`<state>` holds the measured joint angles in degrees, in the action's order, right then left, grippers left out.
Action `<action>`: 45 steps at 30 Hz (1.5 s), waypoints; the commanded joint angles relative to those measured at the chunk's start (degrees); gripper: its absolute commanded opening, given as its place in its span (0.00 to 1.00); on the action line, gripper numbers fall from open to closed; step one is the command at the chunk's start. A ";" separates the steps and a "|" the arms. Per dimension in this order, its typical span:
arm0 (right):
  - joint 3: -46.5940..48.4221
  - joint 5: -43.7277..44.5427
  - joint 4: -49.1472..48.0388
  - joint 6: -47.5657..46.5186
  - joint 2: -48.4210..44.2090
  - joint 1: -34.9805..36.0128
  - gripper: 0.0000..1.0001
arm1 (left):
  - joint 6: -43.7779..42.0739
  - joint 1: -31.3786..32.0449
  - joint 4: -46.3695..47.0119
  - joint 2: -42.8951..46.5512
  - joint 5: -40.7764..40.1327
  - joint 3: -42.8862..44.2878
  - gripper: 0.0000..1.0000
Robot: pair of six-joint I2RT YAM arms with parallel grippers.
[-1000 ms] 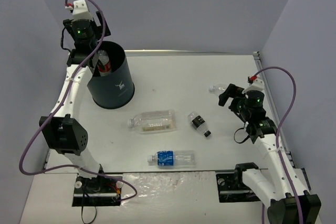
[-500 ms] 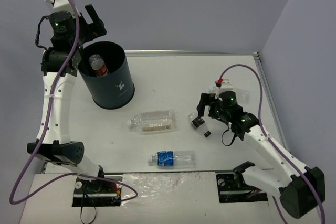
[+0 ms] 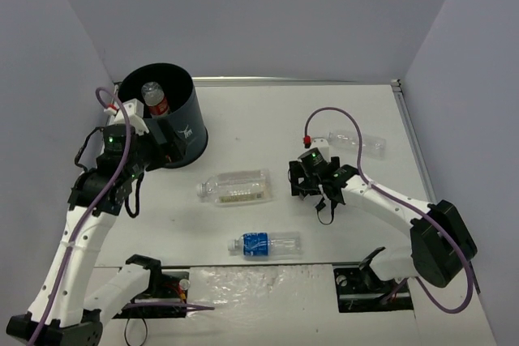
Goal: Put the plastic bottles in the bin
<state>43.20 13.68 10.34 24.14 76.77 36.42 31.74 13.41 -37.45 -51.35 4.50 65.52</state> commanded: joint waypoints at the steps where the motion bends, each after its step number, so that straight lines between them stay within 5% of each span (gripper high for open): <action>1: -2.95 2.37 0.99 4.17 -1.71 0.04 1.00 | 0.12 4.04 8.59 3.08 4.09 -1.82 0.97; 11: -6.11 -1.52 -1.85 4.31 0.03 0.14 0.94 | -1.59 4.86 9.17 1.94 4.72 -2.83 0.97; 21: -8.99 -4.62 -5.48 6.23 0.39 0.14 0.49 | -2.07 4.87 9.32 2.48 4.29 -3.12 0.97; 32: -9.30 -7.13 -7.23 1.44 -7.88 2.55 0.12 | 0.13 5.63 11.99 -0.13 7.84 -3.46 0.97; 45: -1.06 -23.75 -25.07 -8.28 -12.95 9.48 0.06 | 6.81 21.07 31.76 -12.29 17.24 -2.51 0.97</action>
<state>37.27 -1.76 -2.98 19.43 63.75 44.96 34.61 31.09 -18.02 -60.07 16.76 58.81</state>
